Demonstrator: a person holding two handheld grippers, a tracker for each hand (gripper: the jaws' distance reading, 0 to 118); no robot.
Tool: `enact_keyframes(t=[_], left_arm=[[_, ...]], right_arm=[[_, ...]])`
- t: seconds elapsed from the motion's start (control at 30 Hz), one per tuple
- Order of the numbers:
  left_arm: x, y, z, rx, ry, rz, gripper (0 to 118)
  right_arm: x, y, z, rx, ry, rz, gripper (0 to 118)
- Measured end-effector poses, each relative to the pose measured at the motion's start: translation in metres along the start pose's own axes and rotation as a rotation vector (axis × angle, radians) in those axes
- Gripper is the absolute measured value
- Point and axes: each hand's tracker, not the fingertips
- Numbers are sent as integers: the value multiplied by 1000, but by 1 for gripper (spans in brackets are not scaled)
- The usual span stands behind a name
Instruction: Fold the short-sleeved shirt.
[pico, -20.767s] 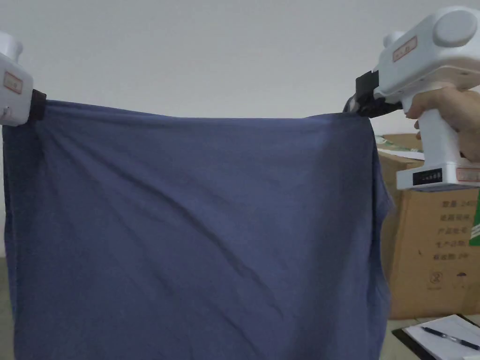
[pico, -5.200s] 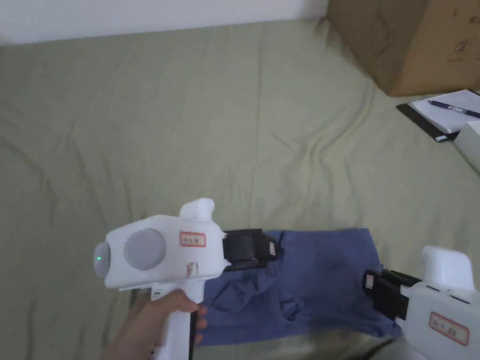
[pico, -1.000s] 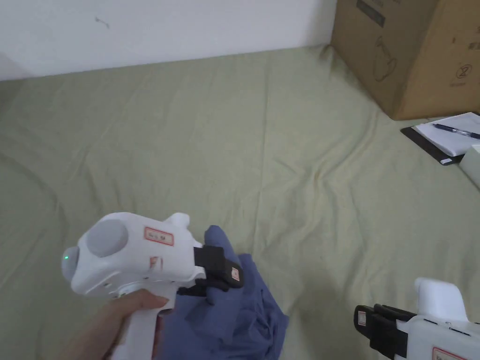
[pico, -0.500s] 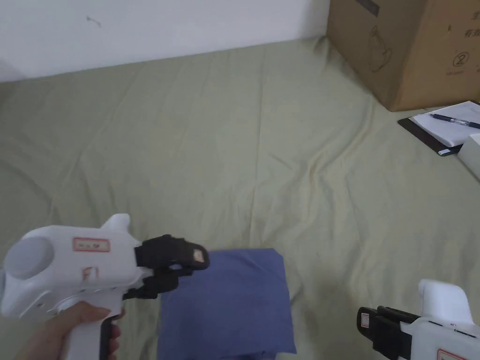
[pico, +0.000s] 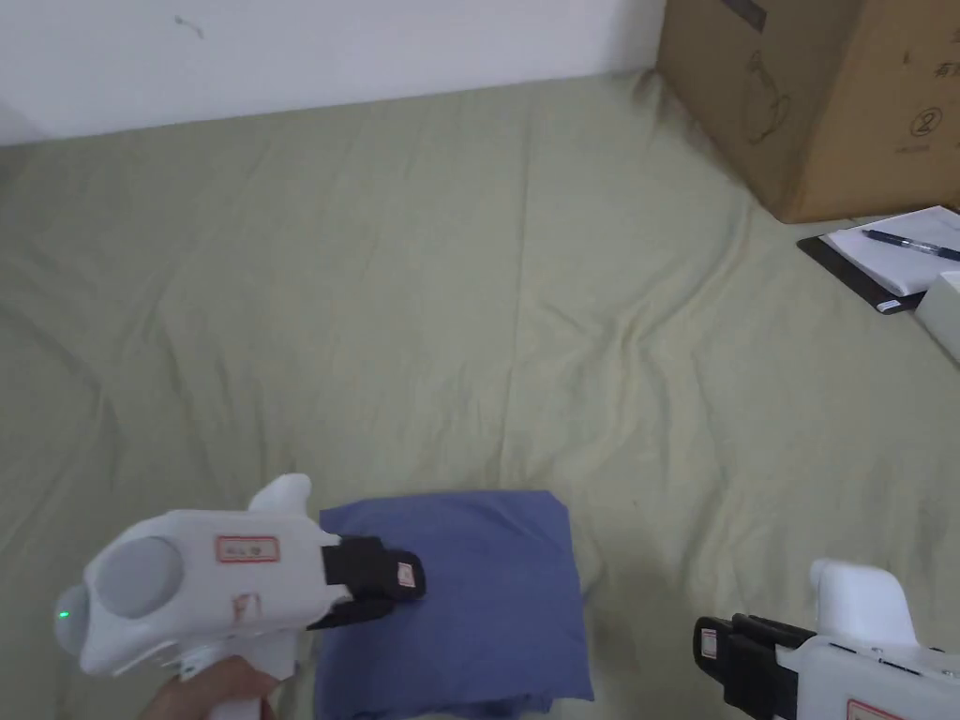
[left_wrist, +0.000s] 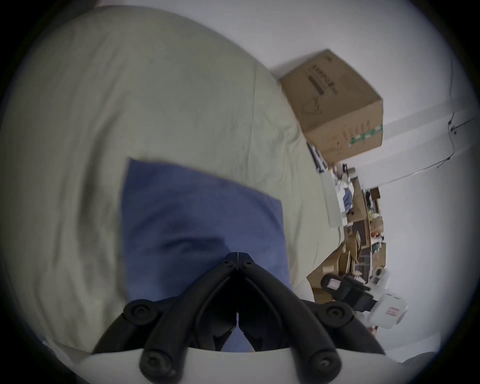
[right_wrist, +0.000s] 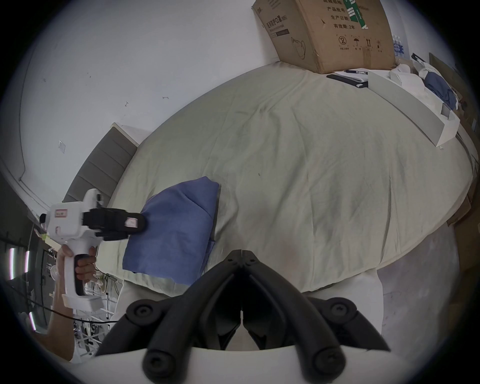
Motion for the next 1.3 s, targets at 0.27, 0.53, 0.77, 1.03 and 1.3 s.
enact_keyframes(t=[0.27,0.53,0.77,1.03,1.3], left_arm=[[40,-12,-72,-143,-71,-68,0],[51,-18,-49,-95,-158,-73,0],[0,10,63,200,-148,18,0],[-65,4,117,174,-32,22,0],[-102,-5,63,40,-129,164,71]], right_arm=[[10,2,8,9,-23,-7,0],[0,4,7,4,-10,16,0],[-42,16,-17,-21,46,140,0],[-114,28,-89,-75,-10,353,0],[-126,8,-140,-168,-70,409,0]])
